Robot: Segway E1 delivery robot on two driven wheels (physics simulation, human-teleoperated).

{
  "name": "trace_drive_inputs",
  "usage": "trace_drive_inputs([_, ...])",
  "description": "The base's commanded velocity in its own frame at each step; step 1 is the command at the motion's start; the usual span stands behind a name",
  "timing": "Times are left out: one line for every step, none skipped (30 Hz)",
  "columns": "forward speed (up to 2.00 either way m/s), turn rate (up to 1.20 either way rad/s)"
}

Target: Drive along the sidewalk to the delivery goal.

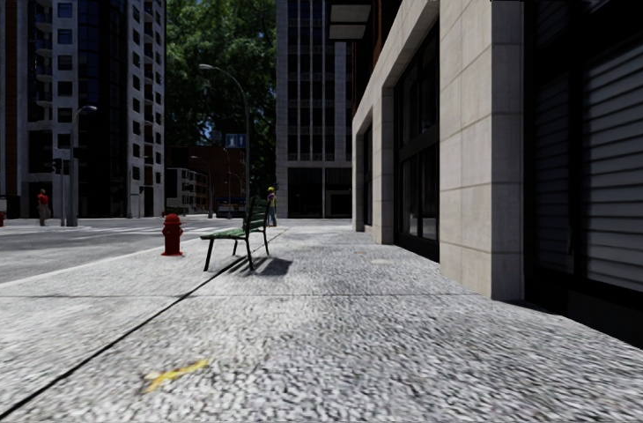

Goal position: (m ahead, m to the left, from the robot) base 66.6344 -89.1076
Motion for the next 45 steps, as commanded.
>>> trace_drive_inputs([2.0, 0.0])
trace_drive_inputs([2.0, 0.0])
trace_drive_inputs([2.0, 0.0])
trace_drive_inputs([2.0, 0.0])
trace_drive_inputs([2.0, 0.0])
trace_drive_inputs([2.0, 0.0])
trace_drive_inputs([2.0, 0.0])
trace_drive_inputs([2.0, 0.0])
trace_drive_inputs([2.0, 0.0])
trace_drive_inputs([2.0, 0.0])
trace_drive_inputs([2.0, 0.0])
trace_drive_inputs([2.0, 0.0])
trace_drive_inputs([2.0, 0.0])
trace_drive_inputs([2.0, 0.0])
trace_drive_inputs([2.0, 0.0])
trace_drive_inputs([2.0, 0.0])
trace_drive_inputs([2.0, 0.0])
trace_drive_inputs([2.0, 0.0])
trace_drive_inputs([2.0, 0.0])
trace_drive_inputs([2.0, 0.0])
trace_drive_inputs([2.0, 0.0])
trace_drive_inputs([2.0, 0.0])
trace_drive_inputs([2.0, 0.0])
trace_drive_inputs([2.0, 0.0])
trace_drive_inputs([2.0, 0.0])
trace_drive_inputs([2.0, 0.0])
trace_drive_inputs([2.0, 0.0])
trace_drive_inputs([2.0, 0.0])
trace_drive_inputs([2.0, 0.0])
trace_drive_inputs([2.0, 0.0])
trace_drive_inputs([2.0, 0.0])
trace_drive_inputs([2.0, 0.0])
trace_drive_inputs([2.0, 0.0])
trace_drive_inputs([2.0, 0.0])
trace_drive_inputs([2.0, 0.0])
trace_drive_inputs([2.0, 0.0])
trace_drive_inputs([2.0, 0.0])
trace_drive_inputs([2.0, 0.0])
trace_drive_inputs([2.0, 0.0])
trace_drive_inputs([2.0, 0.0])
trace_drive_inputs([2.0, 0.0])
trace_drive_inputs([2.0, 0.0])
trace_drive_inputs([2.0, 0.0])
trace_drive_inputs([2.0, 0.0])
trace_drive_inputs([2.0, 0.0])
